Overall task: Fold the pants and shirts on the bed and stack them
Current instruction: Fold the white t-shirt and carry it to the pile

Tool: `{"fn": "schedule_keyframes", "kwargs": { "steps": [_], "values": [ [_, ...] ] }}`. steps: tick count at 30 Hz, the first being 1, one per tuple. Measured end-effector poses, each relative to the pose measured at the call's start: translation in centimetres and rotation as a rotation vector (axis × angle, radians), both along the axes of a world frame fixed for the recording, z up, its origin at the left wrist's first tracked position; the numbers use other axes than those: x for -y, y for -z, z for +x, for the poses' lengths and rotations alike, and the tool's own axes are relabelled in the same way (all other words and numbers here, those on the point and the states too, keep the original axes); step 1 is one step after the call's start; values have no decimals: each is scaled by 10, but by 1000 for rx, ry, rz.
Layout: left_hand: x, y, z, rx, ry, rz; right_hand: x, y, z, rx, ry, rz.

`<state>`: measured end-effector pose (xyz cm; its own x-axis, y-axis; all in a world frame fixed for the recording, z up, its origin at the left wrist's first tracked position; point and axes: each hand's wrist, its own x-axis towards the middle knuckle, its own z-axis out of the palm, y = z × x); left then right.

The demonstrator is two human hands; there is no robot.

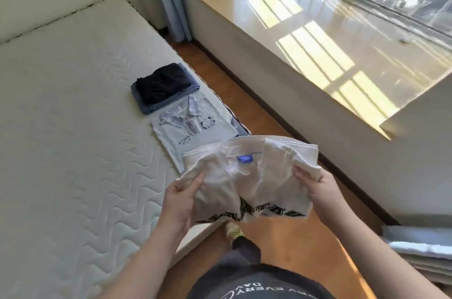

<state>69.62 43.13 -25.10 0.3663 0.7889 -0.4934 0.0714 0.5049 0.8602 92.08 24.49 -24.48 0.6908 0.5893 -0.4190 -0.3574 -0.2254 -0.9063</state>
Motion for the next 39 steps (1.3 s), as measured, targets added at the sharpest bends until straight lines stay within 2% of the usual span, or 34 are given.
{"fn": "schedule_keyframes", "kwargs": {
  "steps": [5, 9, 17, 29, 34, 39],
  "values": [
    [-44, 16, 4, -25, -120, -34, -66, 7, 25, 50, -135, -68],
    [-70, 24, 8, -48, -139, -12, -113, 10, 43, 61, -219, -113],
    [-107, 37, 17, -234, -196, 184, -189, 29, 85, 73, -413, -156],
    [-122, 58, 82, -398, -418, 44, -284, 69, 168, -60, -763, -190],
    [-133, 72, 84, -419, -476, 43, -309, 85, 182, -113, -815, -213],
    [-166, 96, 59, -424, -416, -15, -339, 113, 178, -143, -817, -220]
  ]
}}
